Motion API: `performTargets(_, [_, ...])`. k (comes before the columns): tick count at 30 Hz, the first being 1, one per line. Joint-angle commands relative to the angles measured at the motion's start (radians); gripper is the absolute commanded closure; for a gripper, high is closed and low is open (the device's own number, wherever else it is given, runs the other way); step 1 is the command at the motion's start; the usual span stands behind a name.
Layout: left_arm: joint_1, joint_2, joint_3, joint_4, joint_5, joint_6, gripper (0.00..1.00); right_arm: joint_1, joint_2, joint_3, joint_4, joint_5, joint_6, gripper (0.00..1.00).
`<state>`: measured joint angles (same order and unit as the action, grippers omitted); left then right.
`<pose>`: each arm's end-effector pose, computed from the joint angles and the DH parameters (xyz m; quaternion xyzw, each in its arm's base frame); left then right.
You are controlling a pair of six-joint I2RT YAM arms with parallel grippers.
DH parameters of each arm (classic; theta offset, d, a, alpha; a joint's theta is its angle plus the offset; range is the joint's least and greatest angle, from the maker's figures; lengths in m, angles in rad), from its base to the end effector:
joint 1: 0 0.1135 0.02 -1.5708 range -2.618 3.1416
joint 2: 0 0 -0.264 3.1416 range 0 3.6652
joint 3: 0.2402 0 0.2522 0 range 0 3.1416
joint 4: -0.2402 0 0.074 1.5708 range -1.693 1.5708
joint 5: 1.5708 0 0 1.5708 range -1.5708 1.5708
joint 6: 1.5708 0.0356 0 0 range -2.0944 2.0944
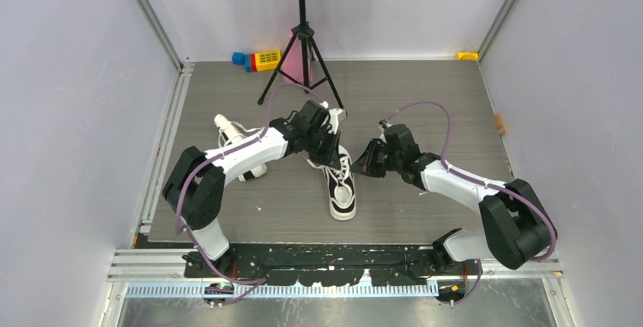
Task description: Tie the shoes
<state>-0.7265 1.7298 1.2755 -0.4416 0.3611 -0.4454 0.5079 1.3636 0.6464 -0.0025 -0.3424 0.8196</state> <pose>0.2722 -0.2587 0.2368 0.1889 0.9108 -0.3213 0.1777 0.2306 0.1420 0.1852 0.0698 0.8975 0.3728 0.2248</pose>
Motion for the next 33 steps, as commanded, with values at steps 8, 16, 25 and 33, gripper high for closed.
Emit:
performTargets(8, [0.045,-0.162,-0.211,0.028,0.055,-0.025,1.0,0.015,-0.042,-0.035,0.009,0.14,0.059,1.0])
performTargets(16, [0.082,-0.192,-0.253,-0.019,0.03,0.01,1.0,0.02,-0.078,-0.073,-0.036,0.24,0.091,1.0])
performTargets(25, [0.081,-0.157,-0.275,-0.1,-0.077,0.037,1.0,0.057,-0.046,-0.038,-0.179,0.333,0.027,1.0])
performTargets(33, [0.062,-0.094,-0.281,-0.167,-0.22,0.025,1.0,0.116,0.004,-0.002,-0.322,0.545,0.005,1.0])
